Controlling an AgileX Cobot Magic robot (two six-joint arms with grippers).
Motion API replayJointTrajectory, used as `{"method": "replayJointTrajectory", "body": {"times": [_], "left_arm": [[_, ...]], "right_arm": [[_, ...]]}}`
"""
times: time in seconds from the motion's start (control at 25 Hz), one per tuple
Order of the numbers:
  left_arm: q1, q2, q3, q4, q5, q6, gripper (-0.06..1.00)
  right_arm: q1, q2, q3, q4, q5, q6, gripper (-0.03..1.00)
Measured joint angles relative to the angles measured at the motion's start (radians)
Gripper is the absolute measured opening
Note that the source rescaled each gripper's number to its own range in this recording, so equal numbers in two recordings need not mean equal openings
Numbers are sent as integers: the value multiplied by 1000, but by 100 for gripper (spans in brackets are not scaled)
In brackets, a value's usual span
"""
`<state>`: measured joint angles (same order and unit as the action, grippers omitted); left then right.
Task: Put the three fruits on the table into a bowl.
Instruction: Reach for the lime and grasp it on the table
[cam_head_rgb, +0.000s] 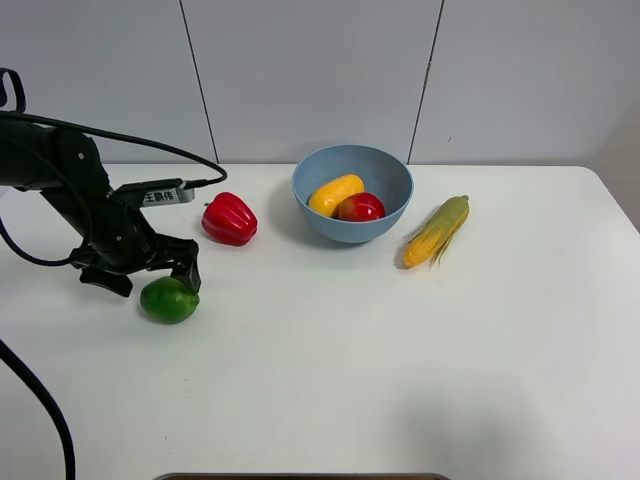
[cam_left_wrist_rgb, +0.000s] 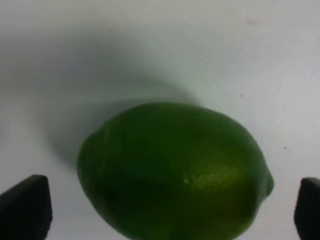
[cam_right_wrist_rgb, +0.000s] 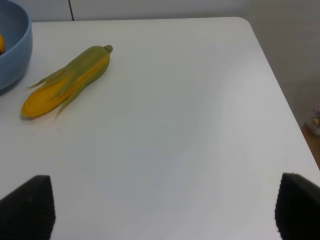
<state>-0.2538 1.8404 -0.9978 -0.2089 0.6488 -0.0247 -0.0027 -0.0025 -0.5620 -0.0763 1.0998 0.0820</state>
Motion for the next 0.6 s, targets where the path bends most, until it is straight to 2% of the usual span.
{"method": "replayJointTrajectory", "body": {"times": [0.6], "left_arm": [[0,86,0,-27,-14,78,100]], "right_arm": [[0,0,0,0,0,0,69]]}}
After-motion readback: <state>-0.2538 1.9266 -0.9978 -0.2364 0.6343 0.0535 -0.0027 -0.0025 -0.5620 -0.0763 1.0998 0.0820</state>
